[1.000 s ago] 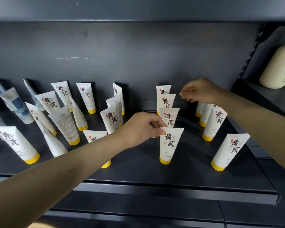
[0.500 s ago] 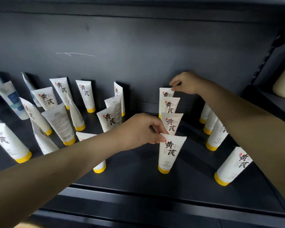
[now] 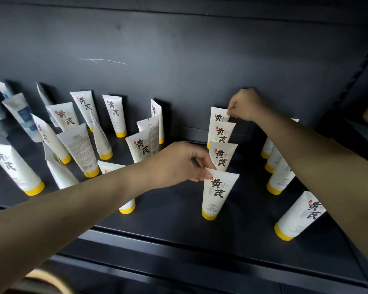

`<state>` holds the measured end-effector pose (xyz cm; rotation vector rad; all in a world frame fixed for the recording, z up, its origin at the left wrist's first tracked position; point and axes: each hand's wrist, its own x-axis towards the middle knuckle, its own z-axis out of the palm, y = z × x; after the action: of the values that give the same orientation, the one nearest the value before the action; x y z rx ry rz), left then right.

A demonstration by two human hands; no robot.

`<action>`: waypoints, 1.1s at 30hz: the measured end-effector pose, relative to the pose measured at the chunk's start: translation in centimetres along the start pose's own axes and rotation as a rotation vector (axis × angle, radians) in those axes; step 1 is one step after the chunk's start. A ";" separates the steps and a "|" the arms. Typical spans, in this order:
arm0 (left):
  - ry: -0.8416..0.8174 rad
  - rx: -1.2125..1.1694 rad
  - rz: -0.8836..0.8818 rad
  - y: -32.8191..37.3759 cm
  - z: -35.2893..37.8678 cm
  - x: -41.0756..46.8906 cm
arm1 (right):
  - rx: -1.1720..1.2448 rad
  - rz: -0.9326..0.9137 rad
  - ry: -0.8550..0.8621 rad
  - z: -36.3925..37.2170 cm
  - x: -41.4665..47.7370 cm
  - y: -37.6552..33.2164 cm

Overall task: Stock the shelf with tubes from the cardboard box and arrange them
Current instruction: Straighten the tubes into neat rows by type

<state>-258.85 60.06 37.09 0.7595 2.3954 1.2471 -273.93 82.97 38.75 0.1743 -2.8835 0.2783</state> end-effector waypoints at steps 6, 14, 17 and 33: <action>-0.006 0.006 -0.006 0.0 0.0 -0.2 | 0.046 0.042 0.031 0.0 -0.4 0.4; -0.020 0.006 0.010 0.0 0.0 -0.1 | 0.116 0.079 -0.017 -0.1 -0.3 0.0; -0.025 0.024 0.021 -0.1 0.0 -0.1 | 0.118 0.105 -0.037 -0.3 -0.5 -0.3; -0.059 0.217 0.102 -1.0 -0.5 -0.3 | 0.107 0.105 -0.062 -4.6 -4.8 -2.0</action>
<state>-259.17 59.05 36.53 0.9789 2.4978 0.9961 -268.02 82.43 42.31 0.0512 -2.9451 0.4553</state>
